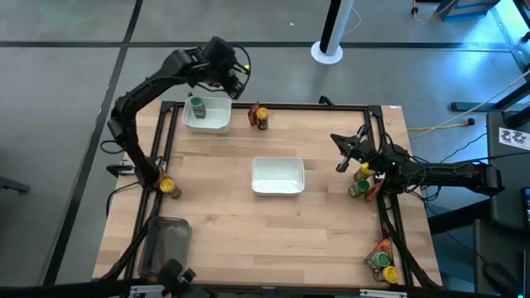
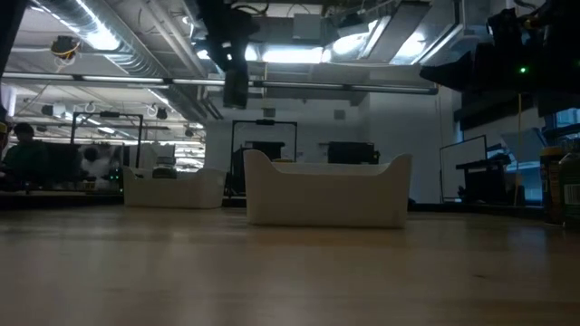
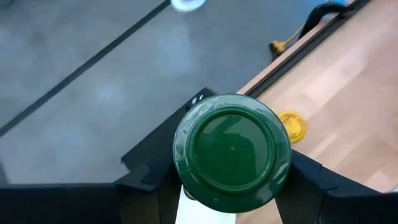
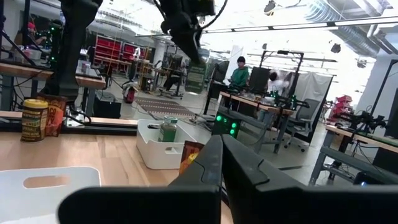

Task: Sort spices by type
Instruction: Put the green seasoning bottle into the top white bin

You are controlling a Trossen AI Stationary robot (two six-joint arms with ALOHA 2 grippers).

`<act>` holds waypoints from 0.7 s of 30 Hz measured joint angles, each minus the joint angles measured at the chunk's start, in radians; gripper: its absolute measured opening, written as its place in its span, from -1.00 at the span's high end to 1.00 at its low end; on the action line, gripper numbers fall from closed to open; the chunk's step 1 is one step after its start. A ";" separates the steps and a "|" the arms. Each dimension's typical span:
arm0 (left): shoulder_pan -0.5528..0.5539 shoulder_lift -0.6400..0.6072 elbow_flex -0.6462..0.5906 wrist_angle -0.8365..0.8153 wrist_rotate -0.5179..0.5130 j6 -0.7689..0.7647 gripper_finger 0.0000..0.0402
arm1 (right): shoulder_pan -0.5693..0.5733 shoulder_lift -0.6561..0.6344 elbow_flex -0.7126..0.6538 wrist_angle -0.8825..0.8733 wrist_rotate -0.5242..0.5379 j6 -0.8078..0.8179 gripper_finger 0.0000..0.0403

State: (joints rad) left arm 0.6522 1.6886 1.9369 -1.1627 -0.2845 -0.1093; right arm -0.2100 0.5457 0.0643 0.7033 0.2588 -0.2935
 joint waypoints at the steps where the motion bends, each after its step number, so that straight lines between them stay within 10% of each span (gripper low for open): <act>1: 0.006 0.001 0.000 -0.013 -0.012 -0.002 0.08 | 0.000 0.000 0.000 0.000 0.000 0.000 0.94; 21: 0.072 -0.062 -0.311 0.104 -0.105 -0.016 0.09 | 0.000 0.000 0.000 -0.025 0.004 0.000 0.94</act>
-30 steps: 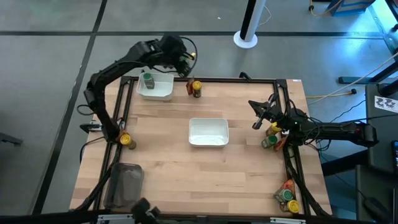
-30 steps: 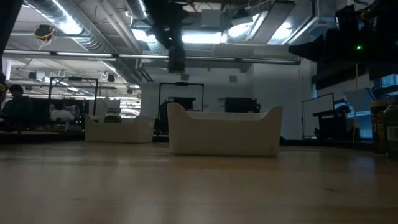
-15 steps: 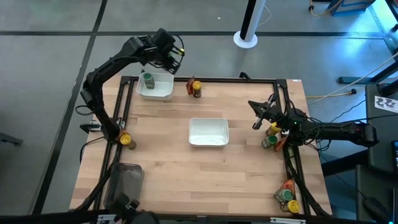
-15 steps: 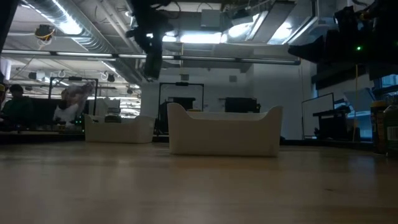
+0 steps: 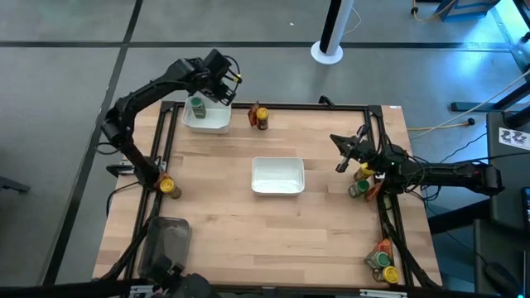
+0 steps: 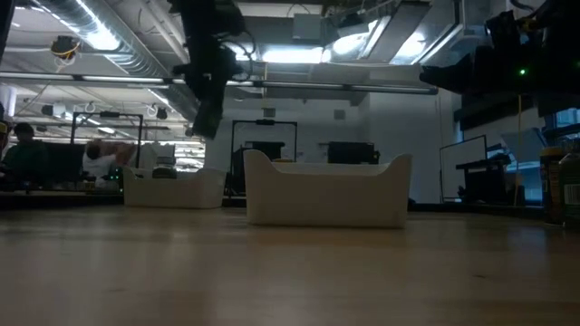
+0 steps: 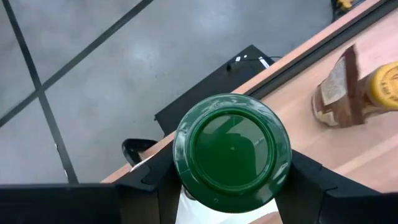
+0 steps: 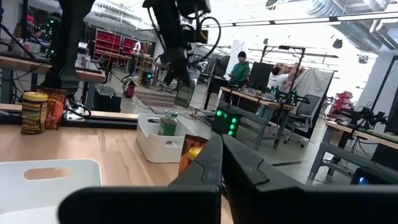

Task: Sort spices by type
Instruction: Put the green seasoning bottle into the top white bin

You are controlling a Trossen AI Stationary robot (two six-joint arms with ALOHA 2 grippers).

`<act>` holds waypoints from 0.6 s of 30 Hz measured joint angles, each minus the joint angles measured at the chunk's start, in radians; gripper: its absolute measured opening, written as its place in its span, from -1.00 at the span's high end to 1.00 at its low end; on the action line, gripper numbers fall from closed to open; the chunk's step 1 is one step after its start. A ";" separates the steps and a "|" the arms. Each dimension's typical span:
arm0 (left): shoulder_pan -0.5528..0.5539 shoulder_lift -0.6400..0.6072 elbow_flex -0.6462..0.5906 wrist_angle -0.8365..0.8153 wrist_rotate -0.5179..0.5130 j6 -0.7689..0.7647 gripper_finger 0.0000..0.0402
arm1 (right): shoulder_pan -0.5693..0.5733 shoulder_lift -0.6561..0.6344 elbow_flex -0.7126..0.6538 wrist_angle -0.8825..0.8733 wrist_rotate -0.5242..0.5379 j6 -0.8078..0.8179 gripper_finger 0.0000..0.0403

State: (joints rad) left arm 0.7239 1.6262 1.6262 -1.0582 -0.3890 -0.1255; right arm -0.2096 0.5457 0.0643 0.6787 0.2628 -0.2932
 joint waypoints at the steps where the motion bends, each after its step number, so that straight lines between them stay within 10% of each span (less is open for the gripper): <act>1: 0.003 -0.005 -0.023 0.017 0.001 -0.004 0.09 | 0.000 0.000 0.000 0.000 0.000 0.000 0.94; 18: 0.055 -0.042 -0.368 0.357 0.016 -0.083 0.07 | 0.000 0.000 0.000 0.000 0.003 0.000 0.94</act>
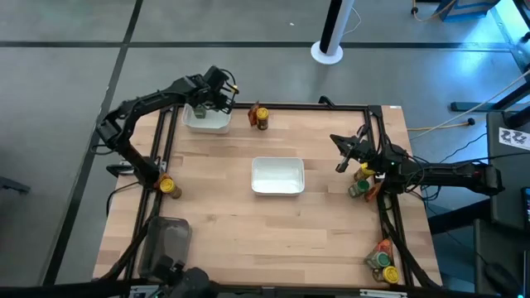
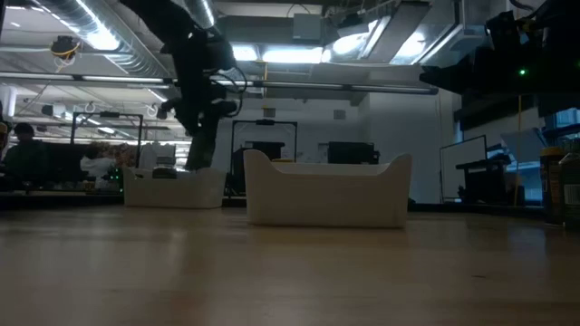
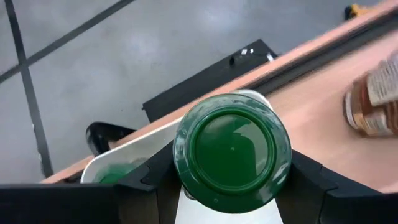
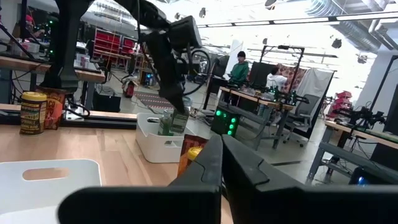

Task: Sort spices by type
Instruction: Put the green seasoning bottle into the top white bin

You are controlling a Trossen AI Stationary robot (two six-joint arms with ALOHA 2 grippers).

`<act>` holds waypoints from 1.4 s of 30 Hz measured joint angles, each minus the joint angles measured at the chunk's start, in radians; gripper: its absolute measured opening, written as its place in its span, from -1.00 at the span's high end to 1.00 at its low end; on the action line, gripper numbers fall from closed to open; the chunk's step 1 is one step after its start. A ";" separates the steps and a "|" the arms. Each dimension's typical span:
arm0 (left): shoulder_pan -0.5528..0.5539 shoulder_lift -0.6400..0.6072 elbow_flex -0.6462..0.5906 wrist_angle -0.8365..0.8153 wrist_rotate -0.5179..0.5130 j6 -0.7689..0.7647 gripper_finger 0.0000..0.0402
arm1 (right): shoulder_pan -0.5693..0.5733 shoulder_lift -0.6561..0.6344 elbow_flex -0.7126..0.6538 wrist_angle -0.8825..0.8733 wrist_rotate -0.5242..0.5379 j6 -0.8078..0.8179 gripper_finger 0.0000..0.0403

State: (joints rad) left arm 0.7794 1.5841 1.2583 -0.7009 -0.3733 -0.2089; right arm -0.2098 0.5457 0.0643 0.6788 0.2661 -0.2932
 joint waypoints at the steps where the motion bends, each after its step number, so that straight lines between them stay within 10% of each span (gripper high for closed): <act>1: 0.006 0.000 -0.014 0.013 0.000 -0.005 0.07 | 0.000 0.000 0.000 0.000 0.000 0.000 0.94; 42: 0.047 0.004 -0.235 0.215 -0.003 -0.064 -0.20 | 0.000 0.000 0.000 0.000 -0.001 0.000 0.94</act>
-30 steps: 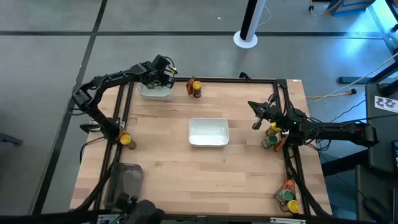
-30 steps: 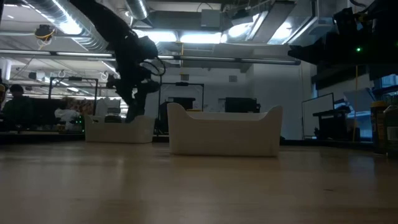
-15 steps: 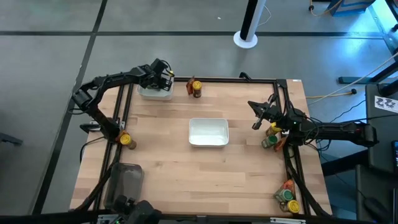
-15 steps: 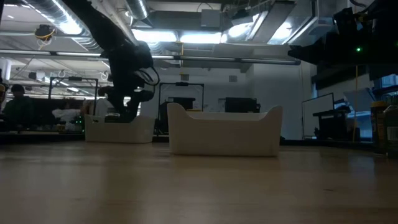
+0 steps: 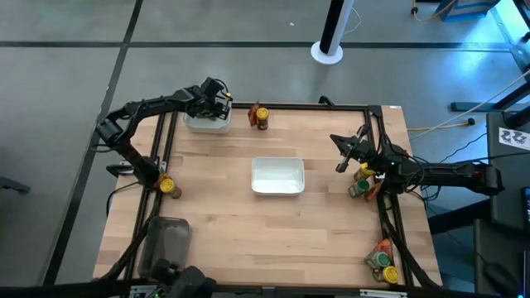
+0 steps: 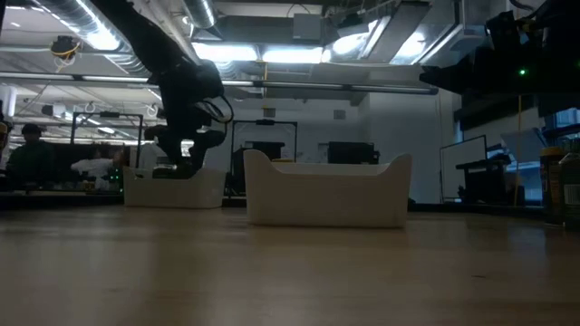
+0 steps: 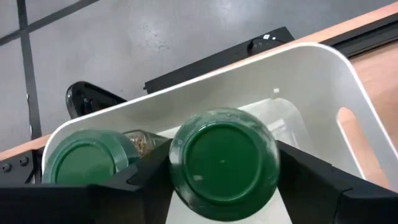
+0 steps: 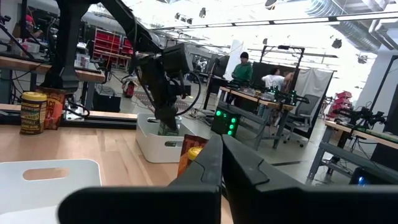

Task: Sort spices by type
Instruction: Put the green seasoning bottle into the top white bin, then put the yellow seasoning bottle into the bottom white bin

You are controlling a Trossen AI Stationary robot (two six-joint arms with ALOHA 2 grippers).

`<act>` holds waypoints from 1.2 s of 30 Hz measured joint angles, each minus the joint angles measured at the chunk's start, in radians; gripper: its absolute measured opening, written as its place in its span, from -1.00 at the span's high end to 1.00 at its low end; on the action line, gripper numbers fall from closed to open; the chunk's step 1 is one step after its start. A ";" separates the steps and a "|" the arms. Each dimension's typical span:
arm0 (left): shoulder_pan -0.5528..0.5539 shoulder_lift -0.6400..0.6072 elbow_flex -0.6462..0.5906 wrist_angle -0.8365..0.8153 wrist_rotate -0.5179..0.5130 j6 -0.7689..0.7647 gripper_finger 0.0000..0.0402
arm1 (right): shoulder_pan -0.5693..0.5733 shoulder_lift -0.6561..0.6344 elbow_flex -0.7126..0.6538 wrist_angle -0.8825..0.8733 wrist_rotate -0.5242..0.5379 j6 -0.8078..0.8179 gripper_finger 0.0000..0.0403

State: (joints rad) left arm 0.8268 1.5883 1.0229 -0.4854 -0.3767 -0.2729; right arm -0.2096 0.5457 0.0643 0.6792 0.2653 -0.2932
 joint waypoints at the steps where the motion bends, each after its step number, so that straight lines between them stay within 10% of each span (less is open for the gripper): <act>1: 0.000 0.000 0.003 -0.004 0.000 -0.001 -0.23 | 0.000 0.000 0.000 0.000 0.000 0.000 0.94; 18: -0.091 -0.261 0.143 -0.116 0.037 0.064 -0.29 | 0.000 0.000 0.000 0.003 0.012 0.000 0.94; 36: -0.506 -0.419 0.076 0.076 0.063 0.181 -0.30 | 0.000 0.024 0.000 -0.015 0.013 0.010 0.94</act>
State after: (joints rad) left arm 0.3205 1.1690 1.0985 -0.4091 -0.3139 -0.0919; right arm -0.2100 0.5694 0.0647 0.6647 0.2783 -0.2831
